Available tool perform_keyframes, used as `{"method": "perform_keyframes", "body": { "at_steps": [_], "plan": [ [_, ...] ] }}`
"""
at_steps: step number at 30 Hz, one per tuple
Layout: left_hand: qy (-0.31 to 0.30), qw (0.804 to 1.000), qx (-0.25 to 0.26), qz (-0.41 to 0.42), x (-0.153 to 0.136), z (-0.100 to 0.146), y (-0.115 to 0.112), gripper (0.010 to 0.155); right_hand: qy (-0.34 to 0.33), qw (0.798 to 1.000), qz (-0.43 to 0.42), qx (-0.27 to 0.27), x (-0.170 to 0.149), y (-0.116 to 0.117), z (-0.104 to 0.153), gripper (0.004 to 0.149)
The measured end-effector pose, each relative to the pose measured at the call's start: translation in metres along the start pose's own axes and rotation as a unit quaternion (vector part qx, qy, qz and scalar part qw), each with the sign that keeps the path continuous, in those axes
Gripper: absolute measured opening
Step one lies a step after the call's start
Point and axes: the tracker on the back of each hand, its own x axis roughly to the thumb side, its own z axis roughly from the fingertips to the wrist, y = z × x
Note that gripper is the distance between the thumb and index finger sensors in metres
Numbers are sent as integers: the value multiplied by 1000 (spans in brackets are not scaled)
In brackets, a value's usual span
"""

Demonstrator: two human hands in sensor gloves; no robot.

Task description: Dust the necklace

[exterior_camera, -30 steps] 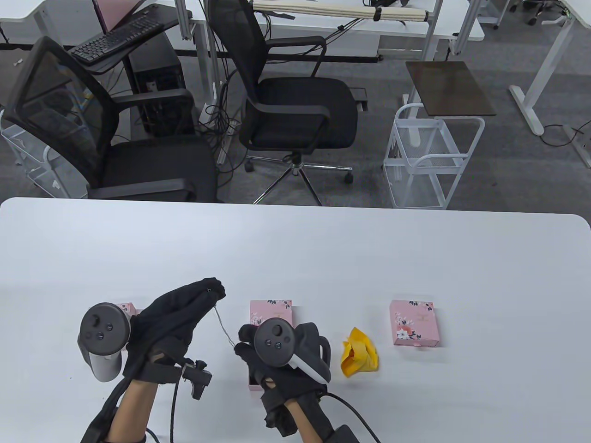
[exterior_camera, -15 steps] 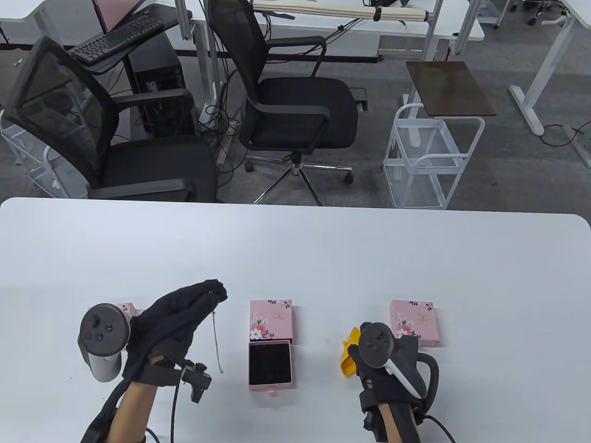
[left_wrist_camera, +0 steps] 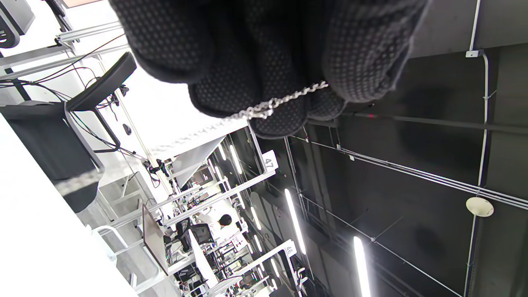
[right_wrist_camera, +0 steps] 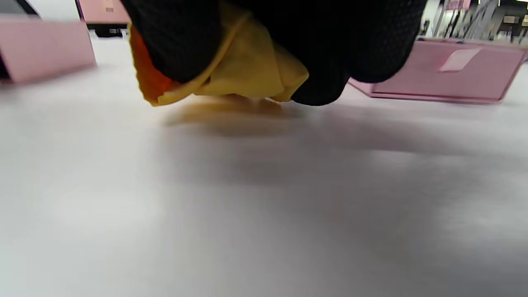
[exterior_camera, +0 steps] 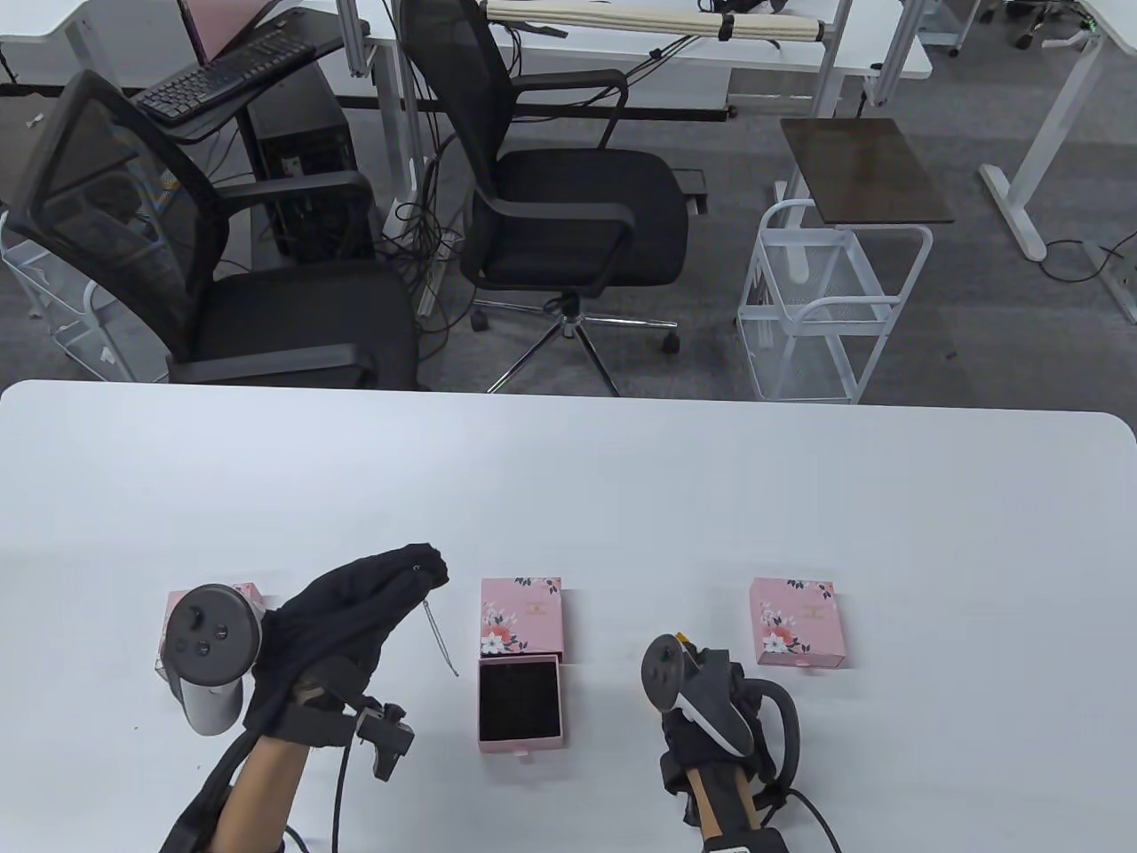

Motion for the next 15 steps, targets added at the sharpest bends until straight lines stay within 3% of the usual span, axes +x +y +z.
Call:
{"method": "perform_keyframes", "body": {
  "at_steps": [3, 6, 12, 15],
  "plan": [
    [3, 1000, 0, -1, -2, -1, 0, 37, -23, 986, -163, -22, 3, -18, 5, 54],
    [7, 1000, 4, 0, -3, -1, 0, 37, -78, 956, -282, -34, 17, -36, 11, 55],
    [13, 1000, -2, -3, -5, -2, -1, 38, -167, 909, -377, -55, 59, -60, 24, 56],
    [13, 1000, -4, -3, -5, -2, -2, 38, -207, 873, -437, -56, 81, -68, 31, 56]
  ]
}}
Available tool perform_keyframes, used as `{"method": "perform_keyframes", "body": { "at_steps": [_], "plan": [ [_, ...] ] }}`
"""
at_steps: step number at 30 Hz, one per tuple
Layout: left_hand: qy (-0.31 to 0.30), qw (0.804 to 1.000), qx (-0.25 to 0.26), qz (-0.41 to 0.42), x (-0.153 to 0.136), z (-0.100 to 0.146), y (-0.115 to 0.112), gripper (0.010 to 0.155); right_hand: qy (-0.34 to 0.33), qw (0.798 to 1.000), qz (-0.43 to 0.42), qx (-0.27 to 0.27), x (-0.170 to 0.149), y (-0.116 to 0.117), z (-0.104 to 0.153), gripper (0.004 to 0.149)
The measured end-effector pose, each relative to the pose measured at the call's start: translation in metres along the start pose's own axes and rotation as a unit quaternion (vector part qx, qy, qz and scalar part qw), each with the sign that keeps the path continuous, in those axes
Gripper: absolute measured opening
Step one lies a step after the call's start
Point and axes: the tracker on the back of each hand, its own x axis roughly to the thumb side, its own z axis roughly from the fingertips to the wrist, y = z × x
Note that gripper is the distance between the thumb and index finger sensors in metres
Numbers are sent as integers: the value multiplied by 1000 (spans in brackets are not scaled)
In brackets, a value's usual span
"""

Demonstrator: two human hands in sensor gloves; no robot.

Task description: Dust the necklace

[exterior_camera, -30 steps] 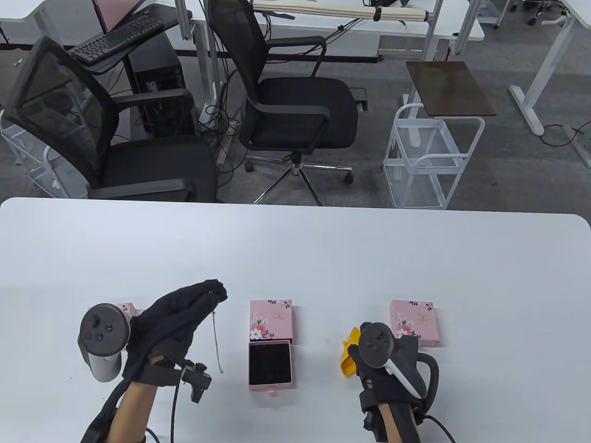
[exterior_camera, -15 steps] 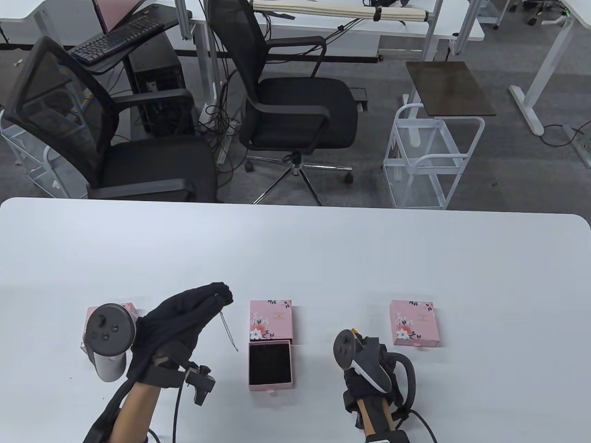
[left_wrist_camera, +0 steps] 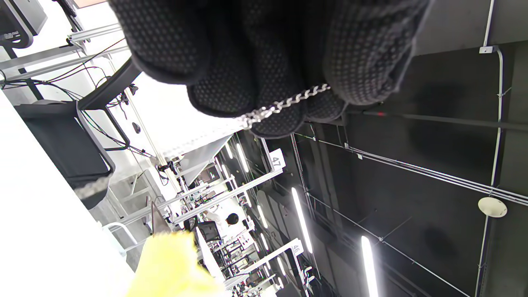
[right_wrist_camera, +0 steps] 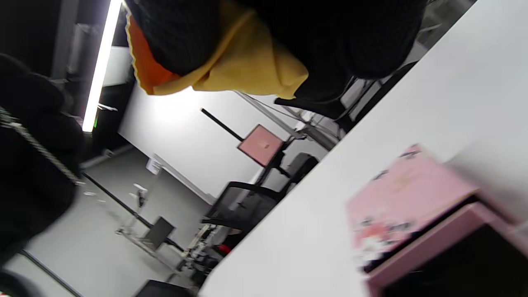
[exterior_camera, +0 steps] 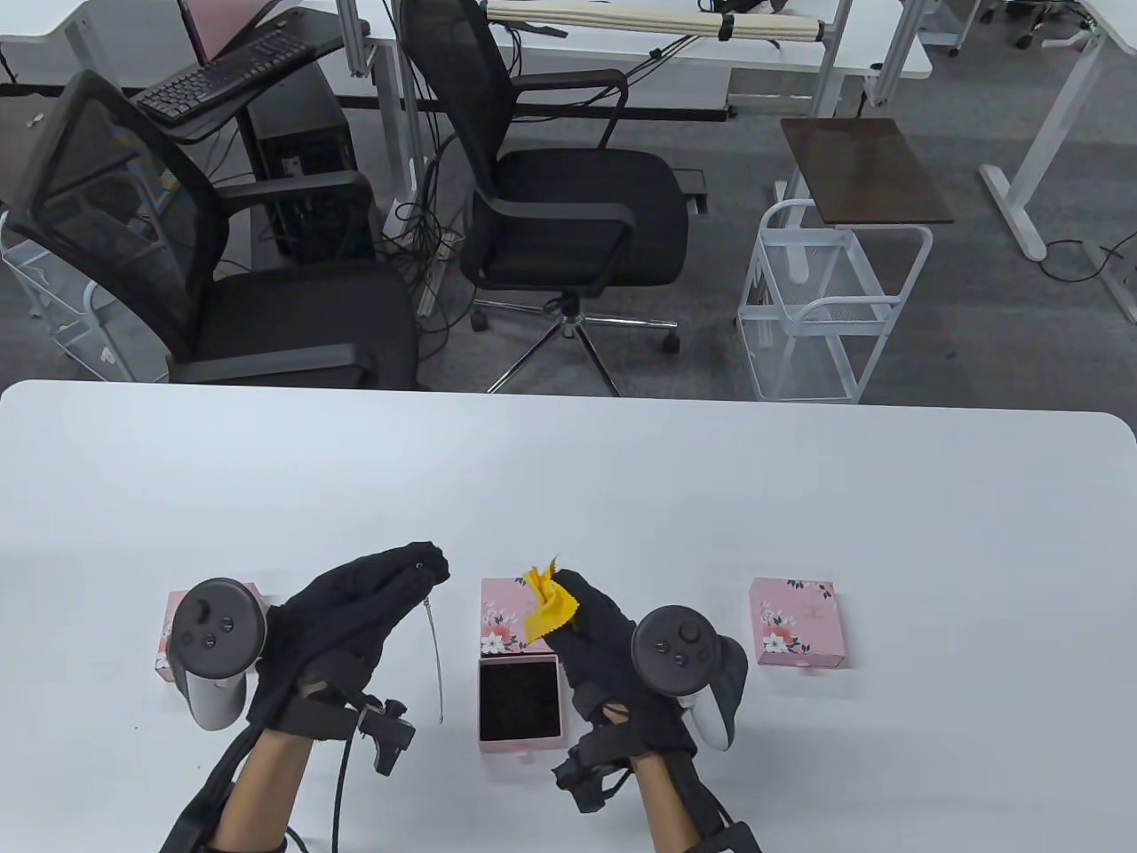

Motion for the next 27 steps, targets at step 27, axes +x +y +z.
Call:
{"method": "perform_keyframes", "body": {
  "at_steps": [27],
  "plan": [
    [22, 1000, -20, -6, 0, 2, -20, 38, -100, 986, 43, -130, 76, 49, 13, 69]
  ]
}}
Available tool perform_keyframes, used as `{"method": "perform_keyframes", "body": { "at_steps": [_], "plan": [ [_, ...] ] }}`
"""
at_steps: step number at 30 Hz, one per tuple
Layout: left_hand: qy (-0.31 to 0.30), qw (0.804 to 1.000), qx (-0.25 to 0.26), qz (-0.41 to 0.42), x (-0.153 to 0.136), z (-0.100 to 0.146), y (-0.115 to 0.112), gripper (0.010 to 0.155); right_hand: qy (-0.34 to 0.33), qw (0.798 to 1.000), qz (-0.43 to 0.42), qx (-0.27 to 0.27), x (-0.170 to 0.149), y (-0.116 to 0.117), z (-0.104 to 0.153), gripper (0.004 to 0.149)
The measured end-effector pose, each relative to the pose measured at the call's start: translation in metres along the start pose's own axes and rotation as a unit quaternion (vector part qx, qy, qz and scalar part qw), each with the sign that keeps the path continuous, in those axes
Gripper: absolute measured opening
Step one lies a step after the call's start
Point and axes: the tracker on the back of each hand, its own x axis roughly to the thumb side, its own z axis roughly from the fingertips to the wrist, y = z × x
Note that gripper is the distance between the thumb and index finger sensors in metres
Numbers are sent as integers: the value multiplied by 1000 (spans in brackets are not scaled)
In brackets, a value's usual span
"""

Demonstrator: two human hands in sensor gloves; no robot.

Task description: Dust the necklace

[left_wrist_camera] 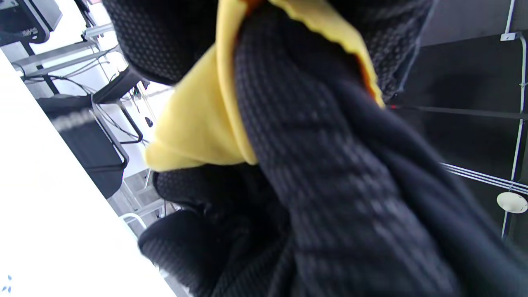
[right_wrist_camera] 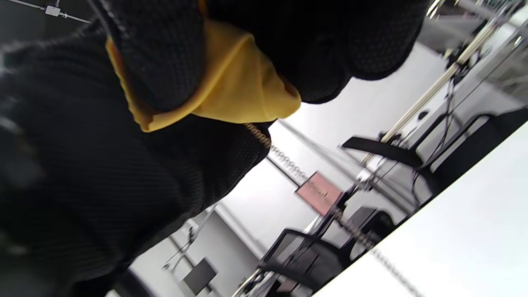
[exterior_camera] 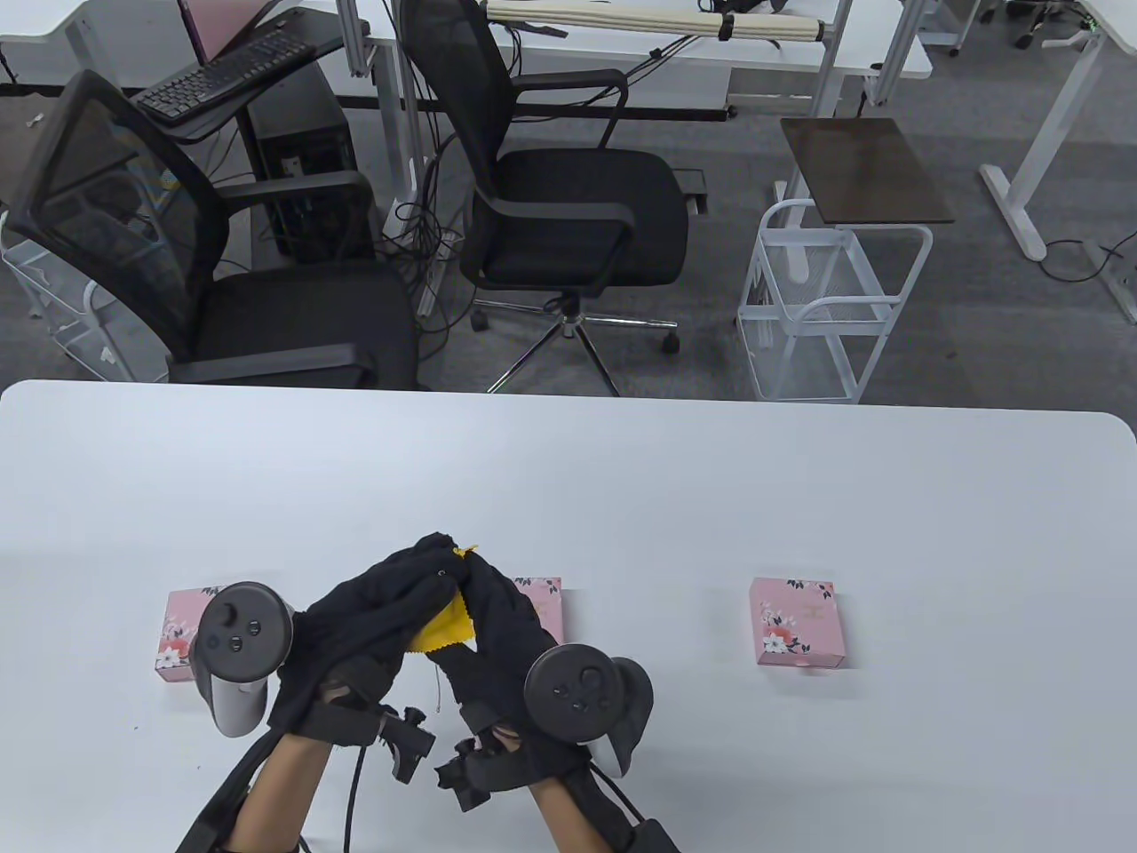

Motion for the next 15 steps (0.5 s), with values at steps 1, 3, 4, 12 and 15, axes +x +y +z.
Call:
{"method": "perform_keyframes", "body": {
  "at_steps": [1, 3, 4, 12, 15],
  "plan": [
    [0, 1000, -5, 0, 0, 0, -2, 38, 2, 1000, 6, -8, 0, 0, 1, 68],
    [1, 1000, -13, -1, 1, 1, -4, 38, 4, 999, 31, -41, 0, 0, 3, 64],
    [1, 1000, -13, -1, 1, 1, -5, 38, -3, 998, 38, -46, 0, 0, 3, 62],
    [-16, 1000, -10, -13, 5, 1, 1, 37, 0, 1000, -25, 15, -7, -7, -4, 42],
    [-21, 999, -4, -29, 6, 0, 2, 36, -3, 999, -31, 40, -6, -7, -5, 41]
  ]
}}
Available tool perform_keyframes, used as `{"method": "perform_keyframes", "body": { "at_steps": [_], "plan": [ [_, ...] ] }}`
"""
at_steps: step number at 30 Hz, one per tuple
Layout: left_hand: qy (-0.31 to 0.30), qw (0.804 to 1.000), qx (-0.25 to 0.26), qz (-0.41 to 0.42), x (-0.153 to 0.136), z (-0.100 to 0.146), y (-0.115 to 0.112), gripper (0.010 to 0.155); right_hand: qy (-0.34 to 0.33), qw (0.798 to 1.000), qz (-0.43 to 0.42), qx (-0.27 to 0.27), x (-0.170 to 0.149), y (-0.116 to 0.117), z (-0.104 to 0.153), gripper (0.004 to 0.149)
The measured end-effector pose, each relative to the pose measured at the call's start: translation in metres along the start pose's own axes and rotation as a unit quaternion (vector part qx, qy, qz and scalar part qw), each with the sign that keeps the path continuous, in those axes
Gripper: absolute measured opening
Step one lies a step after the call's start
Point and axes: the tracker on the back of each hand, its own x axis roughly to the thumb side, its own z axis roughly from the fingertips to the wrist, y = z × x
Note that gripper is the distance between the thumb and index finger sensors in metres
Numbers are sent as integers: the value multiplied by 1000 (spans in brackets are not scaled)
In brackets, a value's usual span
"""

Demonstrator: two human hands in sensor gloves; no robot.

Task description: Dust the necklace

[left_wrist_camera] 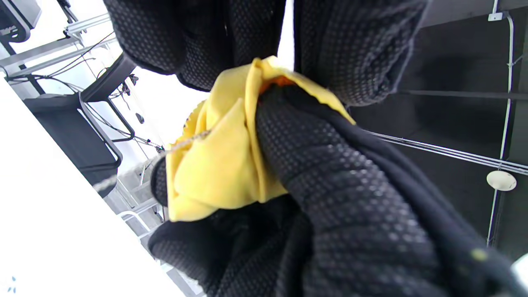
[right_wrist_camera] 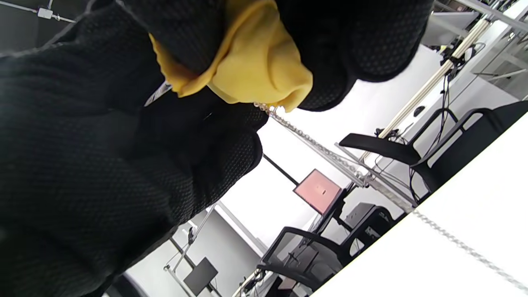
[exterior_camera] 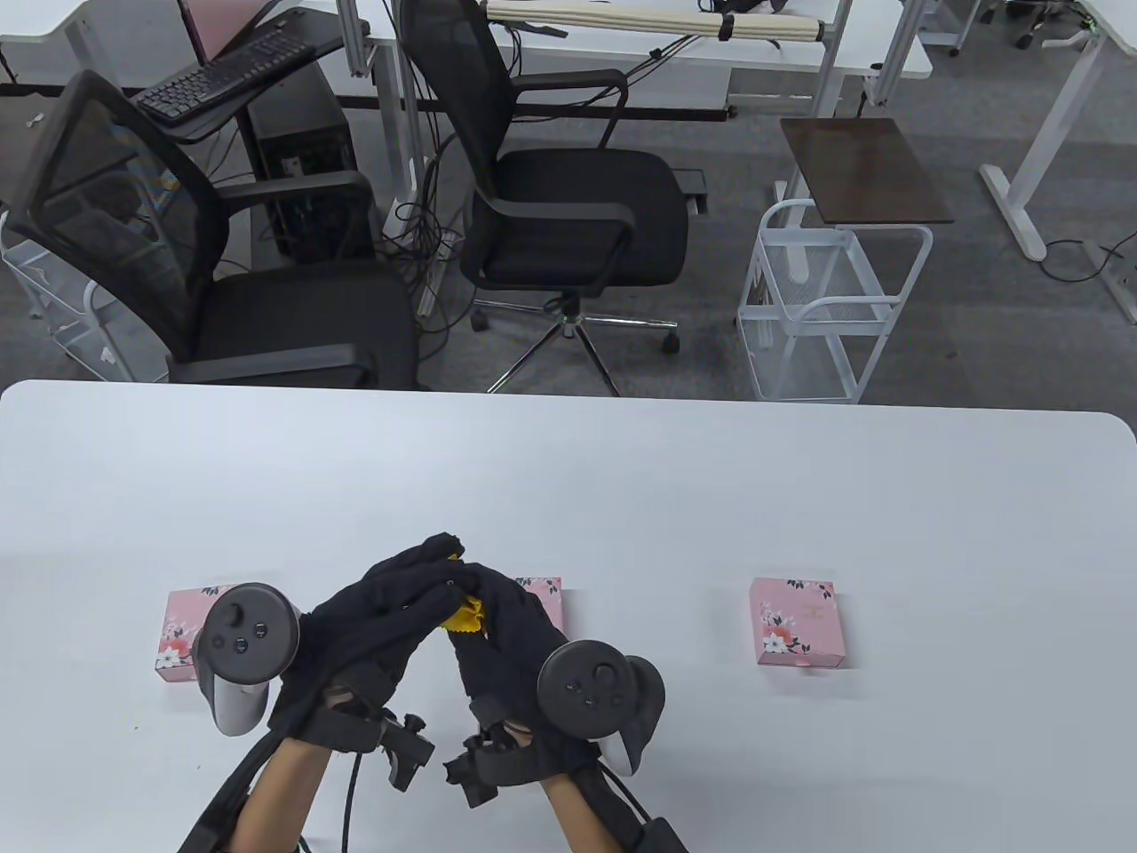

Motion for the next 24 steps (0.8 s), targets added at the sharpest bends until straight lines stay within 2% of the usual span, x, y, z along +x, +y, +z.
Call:
{"method": "perform_keyframes", "body": {
  "at_steps": [11, 18, 24],
  "plan": [
    [-37, 998, 29, -41, 11, 4, 1, 37, -3, 1000, 14, -14, 2, -2, 1, 41],
    [-49, 997, 43, -30, 16, 7, 3, 36, -21, 1000, -5, 12, 3, -3, 0, 42],
    [-50, 998, 44, -23, 17, 8, 4, 36, -20, 1000, 10, -4, 1, -6, 0, 41]
  ]
}}
